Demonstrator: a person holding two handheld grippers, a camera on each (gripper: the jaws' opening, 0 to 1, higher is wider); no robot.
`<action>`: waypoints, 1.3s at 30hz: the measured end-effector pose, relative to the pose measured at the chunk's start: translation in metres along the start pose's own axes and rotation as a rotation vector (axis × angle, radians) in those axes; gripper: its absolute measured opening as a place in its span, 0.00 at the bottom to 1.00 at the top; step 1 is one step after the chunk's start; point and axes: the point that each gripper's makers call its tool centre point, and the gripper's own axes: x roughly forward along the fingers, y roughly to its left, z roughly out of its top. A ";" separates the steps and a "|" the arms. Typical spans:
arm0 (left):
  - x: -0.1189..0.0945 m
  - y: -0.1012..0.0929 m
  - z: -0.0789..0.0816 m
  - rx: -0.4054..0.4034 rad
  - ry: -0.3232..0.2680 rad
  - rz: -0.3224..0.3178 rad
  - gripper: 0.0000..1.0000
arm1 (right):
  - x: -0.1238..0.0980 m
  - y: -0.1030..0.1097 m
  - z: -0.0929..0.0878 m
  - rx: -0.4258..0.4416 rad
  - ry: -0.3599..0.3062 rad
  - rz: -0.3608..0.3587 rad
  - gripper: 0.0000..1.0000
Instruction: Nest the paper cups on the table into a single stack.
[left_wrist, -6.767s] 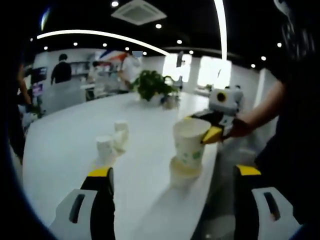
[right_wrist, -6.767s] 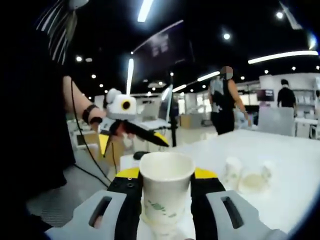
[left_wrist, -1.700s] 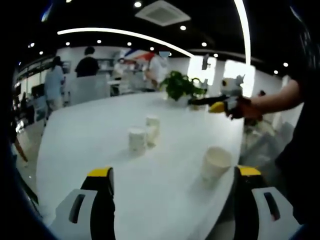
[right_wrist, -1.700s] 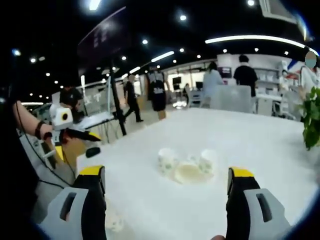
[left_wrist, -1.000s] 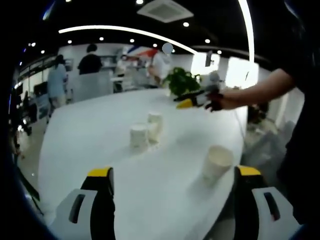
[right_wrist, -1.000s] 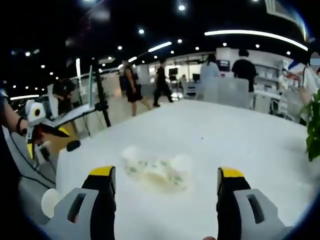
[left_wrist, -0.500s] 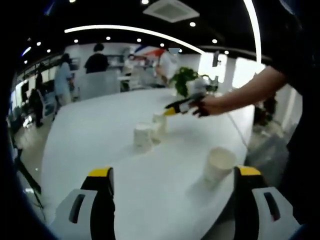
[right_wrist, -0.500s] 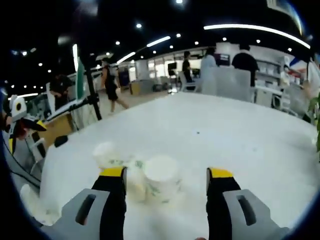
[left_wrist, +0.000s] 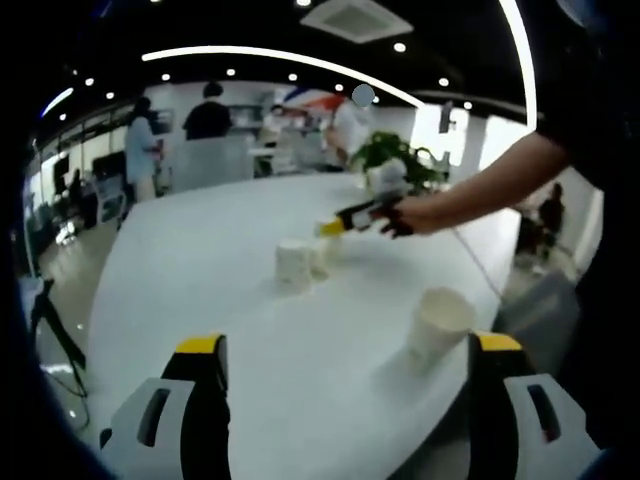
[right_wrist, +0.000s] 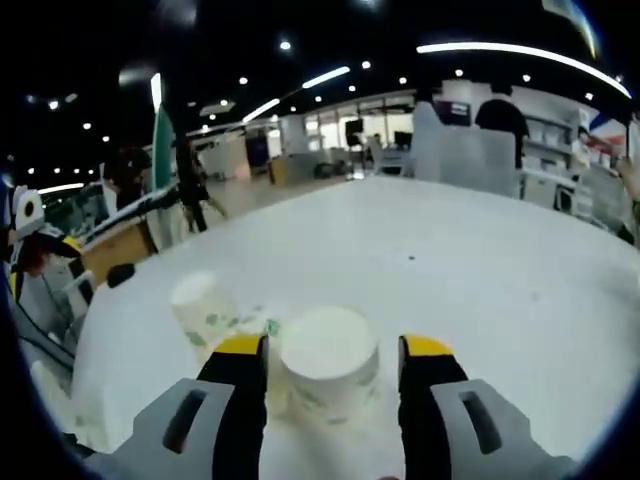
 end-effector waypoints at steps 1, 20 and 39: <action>0.000 0.000 0.000 -0.002 0.001 0.001 0.98 | 0.000 0.002 0.000 0.003 -0.002 0.008 0.41; -0.003 -0.003 0.005 0.012 -0.008 -0.001 0.98 | -0.027 -0.010 0.008 0.007 -0.025 -0.021 0.36; -0.003 -0.015 0.013 0.049 -0.030 -0.114 0.98 | -0.101 0.030 0.039 0.070 -0.104 -0.056 0.35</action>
